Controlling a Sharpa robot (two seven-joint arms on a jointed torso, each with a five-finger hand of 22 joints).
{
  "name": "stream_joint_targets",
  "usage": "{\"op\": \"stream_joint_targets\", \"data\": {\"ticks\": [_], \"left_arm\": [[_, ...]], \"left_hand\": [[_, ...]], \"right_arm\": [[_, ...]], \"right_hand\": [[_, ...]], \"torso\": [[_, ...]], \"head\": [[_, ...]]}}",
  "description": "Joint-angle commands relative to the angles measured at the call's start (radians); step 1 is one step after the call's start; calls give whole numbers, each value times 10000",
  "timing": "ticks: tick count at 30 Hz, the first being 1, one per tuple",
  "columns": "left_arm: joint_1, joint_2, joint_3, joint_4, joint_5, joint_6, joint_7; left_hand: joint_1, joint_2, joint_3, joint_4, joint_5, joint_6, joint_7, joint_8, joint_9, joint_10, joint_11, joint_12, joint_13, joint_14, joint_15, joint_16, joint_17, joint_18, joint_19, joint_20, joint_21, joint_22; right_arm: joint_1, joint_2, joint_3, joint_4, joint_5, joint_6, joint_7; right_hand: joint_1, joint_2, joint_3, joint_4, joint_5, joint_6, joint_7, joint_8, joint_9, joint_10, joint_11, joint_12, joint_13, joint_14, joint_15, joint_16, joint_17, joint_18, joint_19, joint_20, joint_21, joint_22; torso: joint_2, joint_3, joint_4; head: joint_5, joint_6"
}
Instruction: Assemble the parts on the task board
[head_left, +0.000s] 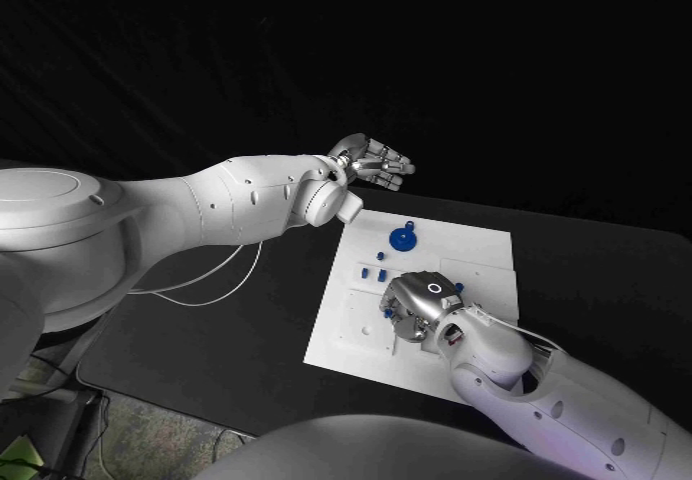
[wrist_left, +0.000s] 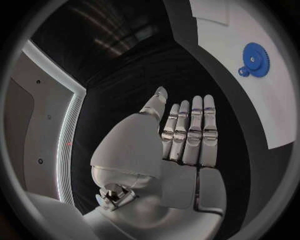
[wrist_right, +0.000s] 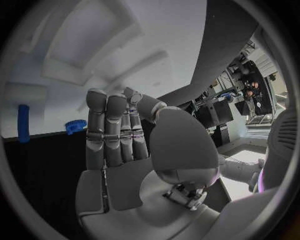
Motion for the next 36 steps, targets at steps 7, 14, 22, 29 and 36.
{"op": "stream_joint_targets", "data": {"ticks": [7, 14, 22, 29, 36], "left_arm": [[7, 35, 10, 2, -10, 139, 18], [7, 37, 10, 5, -10, 144, 13], [7, 36, 10, 8, -11, 148, 6], [7, 35, 10, 7, -12, 149, 3], [7, 39, 10, 9, -14, 166, -12]], "left_hand": [[31, 29, -68, 5, -30, -45, 2, 33, -10, -102, 3, -11, -10, -73, -15, -36, 6, 104, 10, 61, -3, -13], [31, 28, -82, 11, -35, -57, 6, 33, -10, -109, 5, -10, -10, -78, -12, -36, 6, 108, 13, 63, -5, -14], [31, 28, -82, 11, -35, -57, 6, 33, -10, -109, 5, -10, -10, -78, -12, -36, 6, 108, 13, 63, -5, -14], [41, 28, -94, 12, -36, -60, 7, 33, -10, -118, 8, -10, -10, -82, -11, -35, 6, 113, 16, 66, -8, -15], [40, 30, -99, 15, -37, -69, 11, 30, -11, -118, 9, -10, -9, -92, -6, -38, 5, 114, 15, 68, -11, -16]], "right_arm": [[-13, -3, -2, -44, 56, 63, -37], [-13, 9, -2, -74, 61, 30, -46], [-14, 25, -2, -88, 46, -155, -106], [-15, 44, -1, -82, 31, -244, -137], [-15, 63, -1, -76, 29, -262, -148]], "right_hand": [[-80, 40, 46, 0, 20, 66, -2, 45, 9, -67, 12, 48, 8, 22, -36, -55, 20, 170, 386, -91, 46, 354], [-80, 40, 46, 0, 20, 66, -2, 45, 9, -67, 12, 48, 8, 22, -36, -55, 20, 170, 386, -91, 46, 354], [-71, 37, 53, -2, 20, 63, -2, 45, 9, -65, 12, 51, 9, 22, -36, -63, 26, 175, 384, -93, 52, 357], [-69, 33, 63, -1, 20, 63, -2, 44, 8, -64, 13, 50, 9, 23, -36, -63, 31, 182, 382, -94, 46, 357], [-71, 26, 74, 3, 20, 69, -3, 46, 9, -63, 13, 50, 9, 22, -37, -63, 40, 185, 383, -91, 91, 368]], "torso": [[2, -5, -5], [0, -3, 4], [4, -3, 0], [2, -5, -2], [2, -5, -2]], "head": [[-13, 4], [-22, -3], [-20, 0], [-17, 3], [-17, 3]]}}
